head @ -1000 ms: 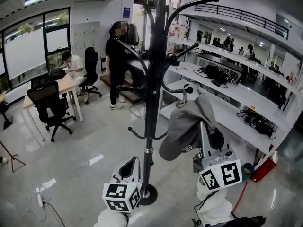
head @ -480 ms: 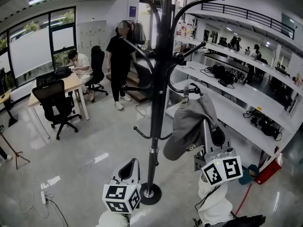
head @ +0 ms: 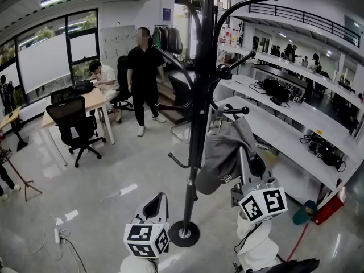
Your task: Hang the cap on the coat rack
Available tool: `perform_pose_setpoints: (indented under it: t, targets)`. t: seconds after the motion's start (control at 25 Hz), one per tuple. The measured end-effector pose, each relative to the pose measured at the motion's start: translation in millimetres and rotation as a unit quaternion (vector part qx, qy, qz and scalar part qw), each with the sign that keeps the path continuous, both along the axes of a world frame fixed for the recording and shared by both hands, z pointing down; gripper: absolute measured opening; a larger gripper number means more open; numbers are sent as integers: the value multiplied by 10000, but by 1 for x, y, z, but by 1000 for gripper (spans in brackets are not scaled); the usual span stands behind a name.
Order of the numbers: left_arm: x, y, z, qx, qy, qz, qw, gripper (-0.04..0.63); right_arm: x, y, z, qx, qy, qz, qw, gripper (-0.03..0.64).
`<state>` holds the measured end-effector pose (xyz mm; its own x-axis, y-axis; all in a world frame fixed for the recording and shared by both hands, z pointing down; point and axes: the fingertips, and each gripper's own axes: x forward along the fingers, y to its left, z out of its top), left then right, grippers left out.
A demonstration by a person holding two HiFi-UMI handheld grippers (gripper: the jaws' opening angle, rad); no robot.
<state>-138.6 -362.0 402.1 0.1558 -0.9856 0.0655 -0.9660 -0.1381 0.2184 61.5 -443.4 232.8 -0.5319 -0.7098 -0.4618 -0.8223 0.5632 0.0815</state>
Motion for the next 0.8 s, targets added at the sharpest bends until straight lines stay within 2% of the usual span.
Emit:
perform_pose_setpoints:
  t: [0.28, 0.8]
  targets:
    - [-2, -1, 3, -29, 35, -39, 10000, 0, -13, -7, 13, -107, 67, -77, 9999, 44]
    - [16, -1, 9, -104, 66, 179, 9998, 0, -21, -11, 46, -463, 355, 23, 9983, 46]
